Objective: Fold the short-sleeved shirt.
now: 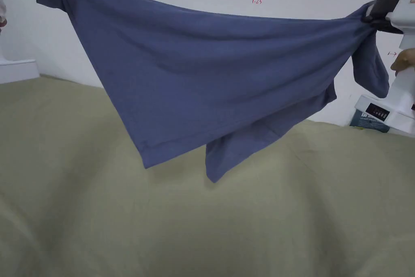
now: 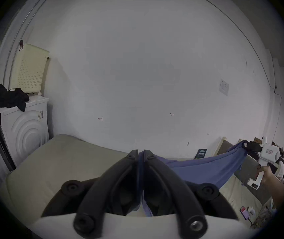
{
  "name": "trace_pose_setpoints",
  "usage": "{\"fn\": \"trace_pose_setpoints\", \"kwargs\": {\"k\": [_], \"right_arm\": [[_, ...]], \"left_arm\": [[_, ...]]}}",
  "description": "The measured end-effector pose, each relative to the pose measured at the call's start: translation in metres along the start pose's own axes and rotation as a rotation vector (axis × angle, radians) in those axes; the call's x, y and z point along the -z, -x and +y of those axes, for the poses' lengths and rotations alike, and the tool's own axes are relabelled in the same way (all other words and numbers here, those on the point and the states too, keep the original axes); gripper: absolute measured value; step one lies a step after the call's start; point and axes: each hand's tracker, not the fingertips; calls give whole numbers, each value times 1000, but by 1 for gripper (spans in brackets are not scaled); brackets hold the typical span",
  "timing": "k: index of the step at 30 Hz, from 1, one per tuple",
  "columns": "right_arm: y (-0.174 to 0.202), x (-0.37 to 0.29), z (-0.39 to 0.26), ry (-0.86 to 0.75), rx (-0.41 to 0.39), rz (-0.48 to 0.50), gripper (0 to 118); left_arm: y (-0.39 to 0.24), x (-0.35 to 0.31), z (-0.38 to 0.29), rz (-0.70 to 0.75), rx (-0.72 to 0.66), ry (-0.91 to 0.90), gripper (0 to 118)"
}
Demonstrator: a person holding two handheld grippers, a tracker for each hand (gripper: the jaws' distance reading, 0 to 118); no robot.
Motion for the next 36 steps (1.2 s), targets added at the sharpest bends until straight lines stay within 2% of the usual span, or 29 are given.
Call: {"fn": "trace_pose_setpoints", "kwargs": {"k": [3,6,10,18,23,27,31,36], "right_arm": [[0,-1,-5,-5,-7,28,7],[0,0,-18,45,-92,24,7],[2,-3,-40,103,-138,9,7],[-35,-24,-85,199,-75,24,7],[-44,-50,-122,284,-99,76,7],[-49,-79,-152,318,-73,99,7],[-67,-112,-187,354,9,115,7],[-83,-160,-230,388,65,107,7]], "left_arm": [[-2,3,-14,-6,48,23,5],[2,9,-34,10,82,87,5],[10,16,-62,30,80,174,5],[51,-5,-128,-12,-16,261,5],[62,-25,-167,-52,1,338,5],[70,-46,-193,-69,-14,370,5],[78,-75,-221,-87,-45,403,5],[77,-114,-257,-120,-84,428,5]]}}
